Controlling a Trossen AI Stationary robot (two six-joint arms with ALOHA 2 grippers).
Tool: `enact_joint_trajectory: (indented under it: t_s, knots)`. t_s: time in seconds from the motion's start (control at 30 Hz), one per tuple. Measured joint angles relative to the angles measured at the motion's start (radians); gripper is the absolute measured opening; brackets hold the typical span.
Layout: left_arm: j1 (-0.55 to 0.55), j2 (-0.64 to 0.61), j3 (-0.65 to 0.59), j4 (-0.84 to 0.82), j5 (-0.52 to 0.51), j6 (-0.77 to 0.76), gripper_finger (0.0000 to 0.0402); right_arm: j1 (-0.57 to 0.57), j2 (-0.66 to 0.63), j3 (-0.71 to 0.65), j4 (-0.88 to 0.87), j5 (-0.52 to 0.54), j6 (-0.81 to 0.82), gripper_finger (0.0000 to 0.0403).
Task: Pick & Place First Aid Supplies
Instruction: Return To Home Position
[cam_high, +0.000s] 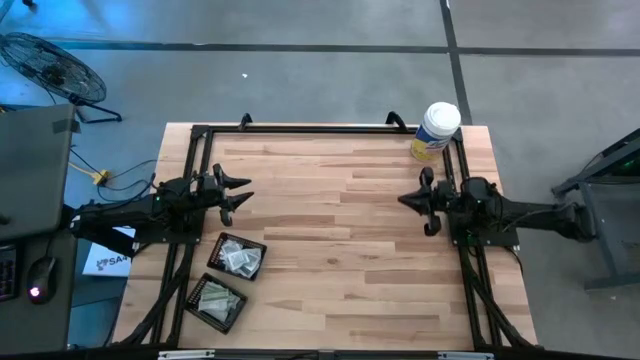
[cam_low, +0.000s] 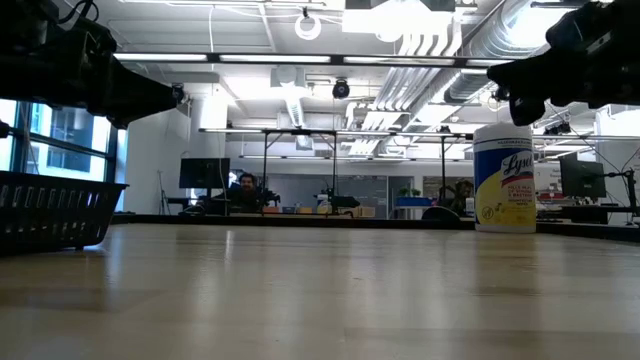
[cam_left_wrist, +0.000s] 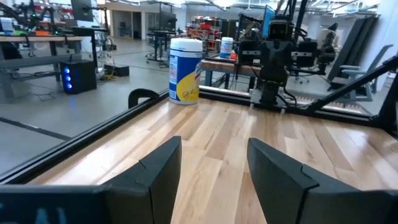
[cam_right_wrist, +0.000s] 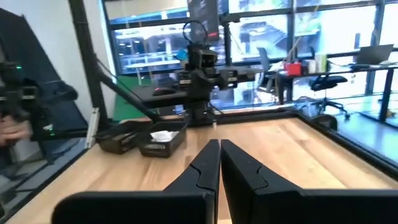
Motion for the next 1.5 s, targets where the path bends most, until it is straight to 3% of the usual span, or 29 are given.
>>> enact_joint_trajectory:
  t_s: [0.17, 0.47, 0.63, 0.77, 1.0, 1.27, 1.5]
  knots:
    - [0.0, 0.0, 0.0, -0.001, -0.001, -0.003, 0.0181, -0.076, -0.022, 0.0, -0.075, -0.039, 0.028, 0.0005]
    - [0.0, 0.006, -0.001, -0.001, 0.001, 0.002, 0.0181, -0.284, -0.024, 0.0, -0.083, -0.316, 0.096, 0.0003]
    - [0.0, 0.011, -0.001, -0.005, 0.026, 0.005, 0.0181, -0.238, -0.021, 0.0, -0.087, -0.155, 0.105, 0.0005]
    - [0.0, 0.011, 0.0, -0.005, 0.027, 0.003, 0.0181, -0.122, -0.022, 0.0, -0.055, -0.067, 0.069, 0.0007]
    - [0.0, 0.011, 0.0, -0.005, 0.031, 0.001, 0.0181, 0.059, -0.023, 0.0, -0.047, 0.187, 0.021, 0.0007]
    - [0.0, 0.011, 0.0, -0.005, 0.031, 0.001, 0.0181, 0.124, -0.04, 0.003, -0.102, 0.278, 0.009, 0.0007]
    - [0.0, 0.011, 0.0, -0.004, 0.032, 0.001, 0.0181, 0.124, -0.204, 0.001, -0.257, 0.268, -0.007, 0.0008]
